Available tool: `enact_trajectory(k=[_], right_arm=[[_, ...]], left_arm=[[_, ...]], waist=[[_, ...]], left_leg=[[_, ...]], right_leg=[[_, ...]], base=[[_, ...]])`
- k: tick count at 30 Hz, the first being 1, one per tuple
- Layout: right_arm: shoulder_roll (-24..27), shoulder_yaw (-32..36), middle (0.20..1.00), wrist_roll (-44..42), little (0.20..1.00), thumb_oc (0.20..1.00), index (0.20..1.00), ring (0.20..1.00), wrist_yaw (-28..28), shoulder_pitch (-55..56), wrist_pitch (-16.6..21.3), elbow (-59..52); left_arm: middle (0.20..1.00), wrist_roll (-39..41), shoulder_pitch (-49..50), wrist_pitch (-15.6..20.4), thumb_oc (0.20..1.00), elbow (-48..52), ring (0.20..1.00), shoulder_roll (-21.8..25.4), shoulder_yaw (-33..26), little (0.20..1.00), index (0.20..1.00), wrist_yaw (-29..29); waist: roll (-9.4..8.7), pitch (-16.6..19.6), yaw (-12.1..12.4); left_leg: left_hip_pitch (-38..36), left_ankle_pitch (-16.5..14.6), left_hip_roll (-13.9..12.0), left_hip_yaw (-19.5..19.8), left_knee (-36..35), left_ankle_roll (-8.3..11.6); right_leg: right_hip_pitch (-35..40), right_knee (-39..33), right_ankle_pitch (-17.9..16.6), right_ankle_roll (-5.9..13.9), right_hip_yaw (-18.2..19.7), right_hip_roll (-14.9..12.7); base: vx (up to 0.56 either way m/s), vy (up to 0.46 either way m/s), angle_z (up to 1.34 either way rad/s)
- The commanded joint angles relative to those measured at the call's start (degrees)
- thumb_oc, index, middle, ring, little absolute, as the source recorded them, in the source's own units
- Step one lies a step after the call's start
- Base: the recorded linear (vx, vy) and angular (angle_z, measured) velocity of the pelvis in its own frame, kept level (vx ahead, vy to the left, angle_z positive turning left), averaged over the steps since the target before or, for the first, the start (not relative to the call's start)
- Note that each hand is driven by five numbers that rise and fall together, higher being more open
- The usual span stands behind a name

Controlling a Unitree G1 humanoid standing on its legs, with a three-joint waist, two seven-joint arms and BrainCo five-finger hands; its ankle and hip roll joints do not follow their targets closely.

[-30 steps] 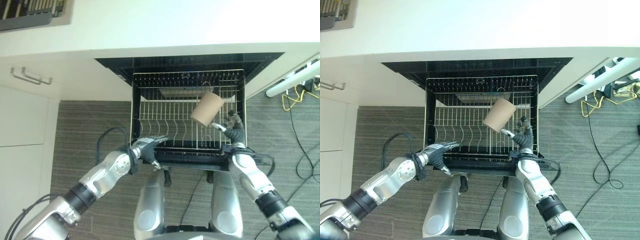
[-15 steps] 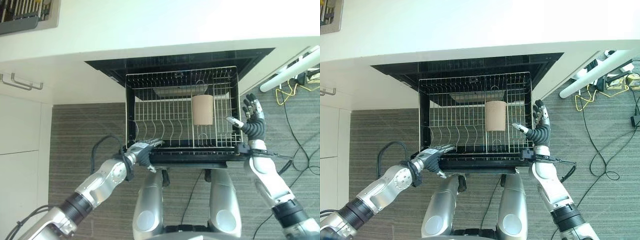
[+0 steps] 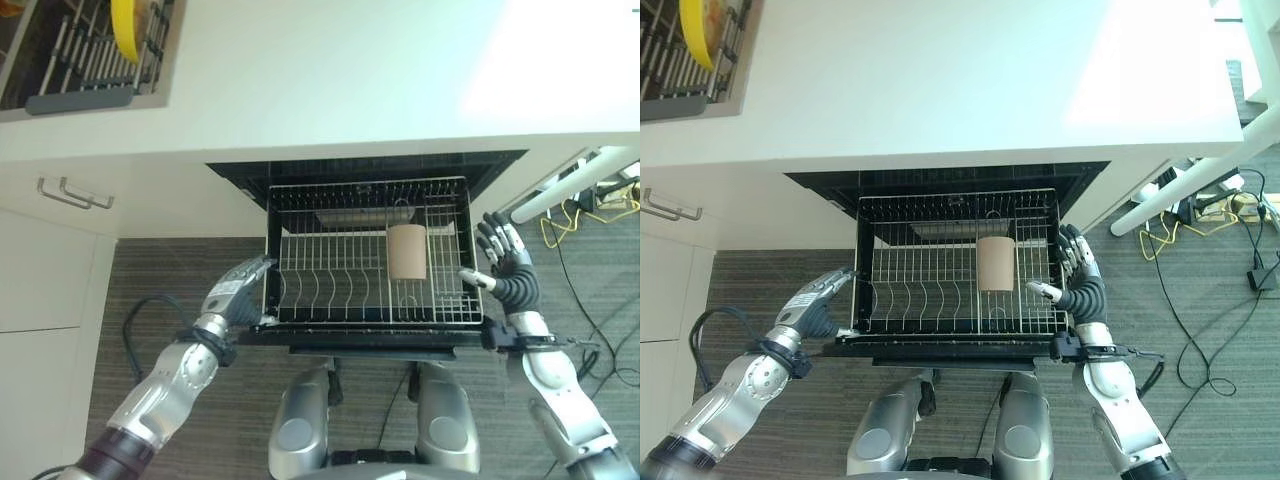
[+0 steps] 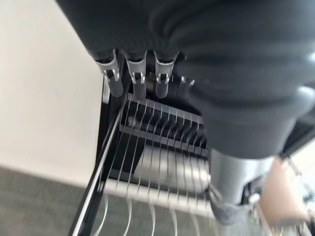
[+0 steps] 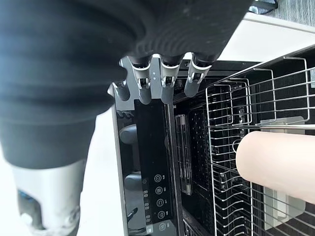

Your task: Place the dishes in the dishwasher.

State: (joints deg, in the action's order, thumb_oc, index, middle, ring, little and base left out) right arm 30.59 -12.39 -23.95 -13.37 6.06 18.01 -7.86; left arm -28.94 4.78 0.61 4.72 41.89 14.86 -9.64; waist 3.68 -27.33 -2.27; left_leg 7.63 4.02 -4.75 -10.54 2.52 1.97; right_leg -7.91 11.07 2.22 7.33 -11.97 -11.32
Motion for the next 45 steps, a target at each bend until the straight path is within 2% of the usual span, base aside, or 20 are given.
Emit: enact_trajectory(k=[1,6,8,11,12,13,15,16,19,22,26,30,32,33,37,40,42,44,45], right_arm=[[-1.68,2.1,1.0,-0.92,1.0,1.0,1.0,1.0,2.9,-0.28,1.33,-4.28],[-3.1,4.17,1.0,-1.33,1.0,1.0,1.0,1.0,4.93,2.39,-1.34,-5.61],[-3.94,5.23,1.0,-1.61,1.0,1.0,1.0,1.0,6.14,3.24,-0.89,-5.95],[-5.62,6.26,1.0,-3.8,1.0,1.0,1.0,1.0,9.35,3.52,0.68,-7.04],[-6.61,6.35,1.0,-3.65,1.0,1.0,1.0,1.0,10.84,2.77,2.51,-7.47],[-6.64,6.35,1.0,-3.72,1.0,1.0,1.0,1.0,10.96,2.74,2.55,-7.5],[-7.06,6.45,1.0,-3.59,1.0,1.0,1.0,1.0,12.62,2.2,3.55,-8.22],[-7.36,6.41,1.0,-2.52,1.0,1.0,1.0,1.0,14.22,1.86,4.9,-8.89],[-7.52,5.86,1.0,0.09,1.0,1.0,1.0,1.0,15.6,0.83,7.0,-9.8],[-8.08,5.03,1.0,0.35,1.0,1.0,1.0,1.0,15.75,-0.96,9.42,-10.33],[-9.46,3.73,1.0,1.92,1.0,1.0,1.0,1.0,13.17,-3.32,11.81,-11.86],[-9.82,4.11,1.0,1.25,1.0,1.0,1.0,1.0,11.69,-3.84,11.48,-12.44],[-9.87,5.21,1.0,1.84,1.0,1.0,1.0,1.0,12.19,-3.36,10.78,-13.3],[-9.72,6.15,1.0,0.31,1.0,1.0,1.0,1.0,13.17,-2.98,9.95,-13.44],[-10.29,5.83,1.0,-3.1,1.0,1.0,1.0,1.0,17.99,-3.63,10.95,-12.05],[-10.6,5.45,1.0,-2.64,1.0,1.0,1.0,1.0,17.11,-4.64,11.17,-10.7],[-10.91,5.68,1.0,-2.27,1.0,1.0,1.0,1.0,17.92,-4.83,11.69,-10.06],[-9.92,6.04,1.0,-3.58,1.0,1.0,1.0,1.0,19.12,-4.95,11.92,-9.52],[-9.68,6.31,1.0,-3.83,1.0,1.0,1.0,1.0,19.39,-4.83,12.1,-9.37]], left_arm=[[1.0,-2.48,1.55,5.49,1.0,4.19,1.0,1.3,-4.74,1.0,1.0,-3.93],[1.0,-0.67,5.63,9.1,1.0,6.56,1.0,-1.55,-10.9,1.0,1.0,-6.39],[1.0,4.36,6.92,12.78,1.0,7.1,1.0,-3.53,-13.51,1.0,1.0,-8.25],[1.0,18.41,7.63,20.71,1.0,7.26,1.0,-7.94,-16.41,1.0,1.0,-9.15],[1.0,23.1,6.86,28.36,1.0,6.78,1.0,-11.04,-17.15,1.0,1.0,-12.42],[1.0,23.41,6.8,29.03,1.0,6.7,1.0,-11.17,-17.18,1.0,1.0,-12.58],[1.0,26.88,6.07,33.8,1.0,7.22,1.0,-13.29,-17.64,1.0,1.0,-12.63],[1.0,31.57,5.51,38.23,1.0,7.38,1.0,-15.1,-17.78,1.0,1.0,-11.62],[1.0,35.2,4.24,43.28,1.0,6.89,1.0,-17.2,-17.39,1.0,1.0,-10.94],[1.0,42.05,2.64,47.51,1.0,6.09,1.0,-19.92,-16.9,1.0,1.0,-7.59],[1.0,47.41,1.17,48.57,1.0,6.73,1.0,-22.12,-16.53,1.0,1.0,-3.88],[1.0,48.95,1.19,46.59,1.0,6.73,1.0,-22.09,-16.91,1.0,1.0,-2.67],[1.0,50.01,1.75,43.45,1.0,7.19,1.0,-21.75,-17.36,1.0,1.0,1.33],[1.0,50.5,2.05,41.59,1.0,7.17,1.0,-20.86,-17.63,1.0,1.0,5.31],[1.0,49.79,1.56,40.37,1.0,5.96,1.0,-18.98,-17.55,1.0,1.0,8.31],[1.0,47.76,0.93,39.64,1.0,5.75,1.0,-17.48,-17.4,1.0,1.0,9.46],[1.0,47.69,0.56,38.67,1.0,6.01,1.0,-16.3,-17.38,1.0,1.0,10.86],[1.0,46.59,0.5,38.56,1.0,6.57,1.0,-15.9,-17.16,1.0,1.0,10.47],[1.0,46.6,0.31,38.45,1.0,6.73,1.0,-15.78,-16.93,1.0,1.0,10.6]], waist=[[-1.61,6.28,0.29],[-1.67,11.68,0.38],[-1.85,13.6,0.68],[-2.45,15.64,1.15],[-2.99,17.3,1.58],[-3.01,17.34,1.56],[-3.47,18.39,1.75],[-3.68,19.25,1.99],[-3.91,20.34,2.02],[-4.0,21.37,2.19],[-3.86,22.25,2.47],[-3.59,22.43,2.58],[-3.58,22.22,2.68],[-3.69,21.65,2.71],[-3.52,20.38,3.05],[-3.39,19.96,3.27],[-3.25,19.92,3.42],[-3.57,20.06,3.95],[-3.57,20.13,3.63]], left_leg=[[-2.19,-6.16,0.06,-1.83,3.06,0.03],[-6.73,-6.03,-0.03,-1.99,-0.03,0.49],[-8.58,-6.06,0.01,-1.7,-1.16,0.58],[-11.84,-6.29,-0.18,-1.31,-3.37,0.83],[-12.92,-6.04,-0.44,-1.07,-4.49,1.13],[-13.05,-6.02,-0.46,-1.04,-4.6,1.16],[-13.99,-5.93,-0.69,-1.0,-5.35,1.51],[-14.82,-5.79,-0.76,-0.81,-6.36,1.82],[-15.48,-6.04,-0.85,-0.32,-6.9,2.12],[-15.87,-6.16,-0.71,0.2,-7.08,2.04],[-16.5,-6.6,-0.1,0.57,-7.36,1.73],[-16.74,-6.84,0.4,0.94,-7.35,1.25],[-16.7,-7.24,1.52,1.78,-7.26,0.04],[-16.59,-7.65,2.97,3.09,-7.17,-1.49],[-16.39,-8.09,5.22,5.73,-7.11,-3.1],[-16.33,-8.06,5.49,5.03,-7.07,-3.25],[-15.93,-7.79,5.4,4.54,-6.85,-3.4],[-15.95,-7.56,5.05,3.61,-6.78,-2.75],[-15.97,-7.54,4.74,3.29,-6.83,-2.67]], right_leg=[[2.56,-3.0,0.36,1.95,-1.43,-0.77],[6.23,-5.42,0.11,2.17,-2.07,-0.36],[7.87,-6.12,0.24,2.07,-2.35,-0.05],[10.74,-7.44,0.51,2.19,-3.14,0.19],[11.79,-8.69,-0.03,2.07,-3.63,0.41],[11.92,-8.81,-0.07,2.07,-3.68,0.43],[12.87,-9.78,-0.43,2.1,-4.18,0.47],[13.68,-10.85,-0.81,2.18,-4.64,0.63],[14.5,-11.74,-1.07,2.16,-4.84,1.1],[14.89,-11.94,-1.21,1.96,-4.9,1.27],[15.55,-12.56,-1.64,2.25,-5.02,0.92],[15.52,-11.64,-1.19,2.34,-4.82,0.81],[14.65,-7.99,-0.94,2.65,-4.03,0.46],[12.66,-3.44,-1.73,3.41,-2.86,-0.21],[9.4,0.72,-3.37,3.71,-0.63,-1.33],[8.89,1.19,-3.7,3.83,-0.73,-1.09],[9.11,1.35,-2.03,3.58,-0.47,0.71],[10.01,-1.06,-3.18,3.4,-3.17,-0.69],[10.29,-2.5,-2.59,3.39,-2.56,-0.27]], base=[[0.05,0.001,0.11],[0.07,0.012,0.03],[0.05,-0.001,-0.01],[0.01,-0.04,0.09],[-0.02,-0.059,0.12],[-0.04,-0.068,0.07],[-0.02,-0.056,0.02],[-0.03,-0.064,0.01],[-0.02,-0.032,0.06],[0.01,0.007,0.11],[0.04,0.048,0.03],[0.05,0.092,0.01],[0.03,0.207,0.03],[-0.01,0.185,0.05],[-0.05,0.137,0.07],[-0.06,0.04,0.01],[-0.06,-0.008,-0.24],[-0.02,-0.051,-0.3],[-0.01,-0.066,-0.21]])
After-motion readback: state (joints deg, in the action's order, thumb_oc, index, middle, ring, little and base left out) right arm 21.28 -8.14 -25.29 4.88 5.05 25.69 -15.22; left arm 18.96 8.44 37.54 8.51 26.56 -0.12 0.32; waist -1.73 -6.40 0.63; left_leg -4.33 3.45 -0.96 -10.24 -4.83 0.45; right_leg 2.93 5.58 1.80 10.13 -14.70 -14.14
